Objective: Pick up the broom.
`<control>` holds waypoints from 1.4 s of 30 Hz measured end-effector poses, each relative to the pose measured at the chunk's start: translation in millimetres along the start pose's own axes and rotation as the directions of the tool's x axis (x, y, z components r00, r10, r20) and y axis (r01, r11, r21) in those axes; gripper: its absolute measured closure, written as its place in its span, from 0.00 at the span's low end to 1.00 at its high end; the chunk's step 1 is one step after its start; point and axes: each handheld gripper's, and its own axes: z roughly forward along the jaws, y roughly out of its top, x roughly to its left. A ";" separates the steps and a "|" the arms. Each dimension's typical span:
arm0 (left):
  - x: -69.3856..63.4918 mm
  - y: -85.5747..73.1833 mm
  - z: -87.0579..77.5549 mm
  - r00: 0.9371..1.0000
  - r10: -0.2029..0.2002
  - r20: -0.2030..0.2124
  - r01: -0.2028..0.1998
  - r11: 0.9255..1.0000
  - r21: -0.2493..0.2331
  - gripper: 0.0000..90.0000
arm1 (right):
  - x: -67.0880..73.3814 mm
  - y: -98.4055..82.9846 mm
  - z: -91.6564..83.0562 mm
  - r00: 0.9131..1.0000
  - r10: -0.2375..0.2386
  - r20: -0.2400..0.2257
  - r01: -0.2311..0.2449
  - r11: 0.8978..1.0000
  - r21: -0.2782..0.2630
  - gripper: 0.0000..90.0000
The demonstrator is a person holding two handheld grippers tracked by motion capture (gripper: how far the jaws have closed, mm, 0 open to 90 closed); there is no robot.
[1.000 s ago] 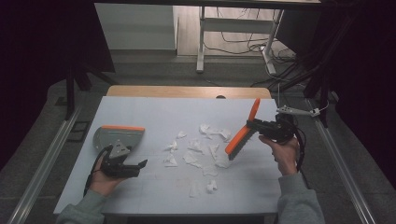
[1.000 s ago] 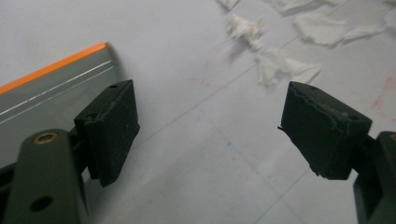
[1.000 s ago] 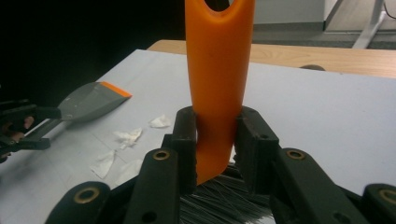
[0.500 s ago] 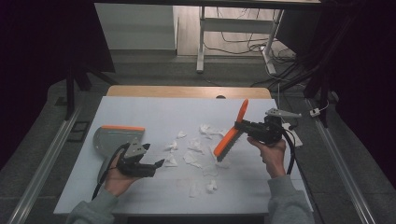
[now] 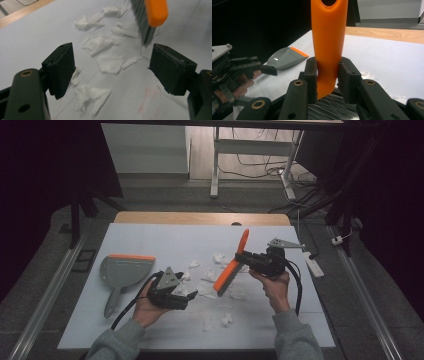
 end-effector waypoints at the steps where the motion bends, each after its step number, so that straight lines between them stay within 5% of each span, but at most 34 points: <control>1: -2.3 2.5 3.4 1.000 0.010 0.005 -0.010 1.000 0.001 0.24 | 0.0 0.0 0.0 1.000 0.000 0.000 0.000 1.000 0.000 0.78; 9: -32.3 24.6 34.2 0.995 0.092 0.047 -0.091 0.996 -0.006 0.23 | 6.9 -3.7 5.3 1.000 0.005 -0.003 -0.005 1.000 -0.022 0.78; 18: -30.5 26.2 52.6 0.999 0.054 -0.001 -0.054 0.998 -0.020 0.28 | 12.8 -6.5 10.1 0.999 0.034 -0.041 -0.036 0.998 -0.050 0.78; 26: -27.7 25.2 64.8 1.000 0.023 -0.014 -0.024 0.999 -0.030 0.48 | 18.2 -9.1 13.9 0.996 0.072 -0.057 -0.077 0.993 -0.086 0.78; 31: -24.3 25.7 63.5 1.000 0.014 -0.021 -0.015 0.998 -0.056 0.83 | 20.5 -12.5 17.1 0.995 0.080 -0.066 -0.086 0.993 -0.085 0.78; 38: -18.6 24.7 57.0 0.999 0.027 -0.034 -0.028 0.998 -0.051 0.90 | 26.0 -12.0 18.8 0.996 0.061 -0.064 -0.066 0.994 -0.082 0.78; 42: -13.3 23.8 52.6 1.000 0.026 -0.009 -0.026 0.999 -0.022 0.90 | 28.4 -11.6 20.5 0.998 0.041 -0.048 -0.043 0.997 -0.062 0.76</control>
